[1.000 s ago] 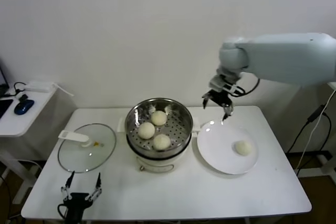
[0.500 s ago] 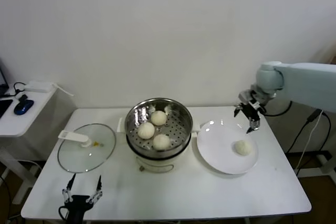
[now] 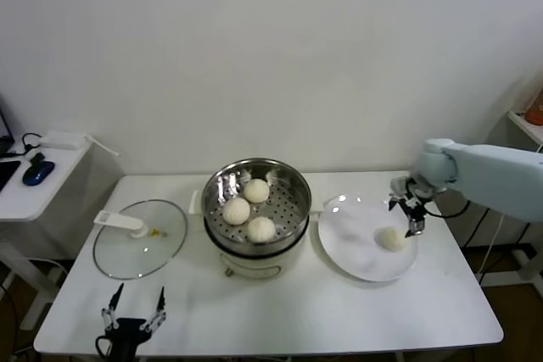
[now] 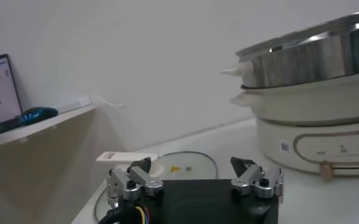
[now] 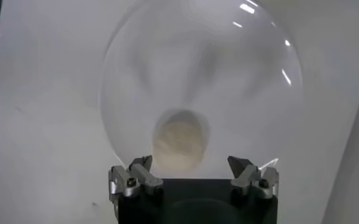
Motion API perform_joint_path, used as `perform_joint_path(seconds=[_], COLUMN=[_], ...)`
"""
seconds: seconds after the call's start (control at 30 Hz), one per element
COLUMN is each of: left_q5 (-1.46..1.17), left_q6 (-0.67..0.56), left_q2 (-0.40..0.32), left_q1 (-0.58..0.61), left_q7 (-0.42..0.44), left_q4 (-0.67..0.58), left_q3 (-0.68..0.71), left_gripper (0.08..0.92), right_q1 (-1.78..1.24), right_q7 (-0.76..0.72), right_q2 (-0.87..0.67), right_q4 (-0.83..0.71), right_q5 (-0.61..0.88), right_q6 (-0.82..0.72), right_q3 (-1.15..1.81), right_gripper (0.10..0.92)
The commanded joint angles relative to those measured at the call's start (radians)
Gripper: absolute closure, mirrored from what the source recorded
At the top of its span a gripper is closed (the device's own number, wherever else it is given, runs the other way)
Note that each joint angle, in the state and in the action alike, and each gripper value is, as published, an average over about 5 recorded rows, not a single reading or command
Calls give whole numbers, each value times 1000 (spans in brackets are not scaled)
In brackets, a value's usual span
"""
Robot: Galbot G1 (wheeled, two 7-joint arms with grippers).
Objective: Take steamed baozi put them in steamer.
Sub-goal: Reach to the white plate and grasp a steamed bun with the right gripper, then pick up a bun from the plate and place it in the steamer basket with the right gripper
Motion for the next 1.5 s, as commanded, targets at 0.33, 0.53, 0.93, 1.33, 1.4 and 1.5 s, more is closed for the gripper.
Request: perform_joint_path(seconds=[0.33, 0.53, 0.93, 1.33, 1.4, 1.5], left_q5=[27, 31, 31, 32, 32, 31], left_q6=[1, 0, -1, 2, 1, 0], left_q2=[-13, -16, -16, -12, -10, -7], left_q1=[1, 2, 1, 0, 0, 0], left_q7=[0, -1, -2, -2, -2, -2], left_q4=[5, 6, 7, -3, -3, -4], left_q3=[15, 18, 14, 20, 21, 24], left_gripper=[177, 177, 177, 177, 177, 177], right_q1=[-246, -294, -305, -18, 89, 256], right_q7=[46, 61, 63, 46, 46, 45], right_q2=[-30, -27, -25, -27, -15, 13], right_q4=[-66, -82, -96, 6, 38, 101], right_q5=[-143, -173, -187, -28, 60, 204], right_q6=[-19, -10, -3, -28, -42, -69], right_q3=[215, 264, 285, 63, -30, -167], right_gripper=[203, 203, 285, 376, 374, 372])
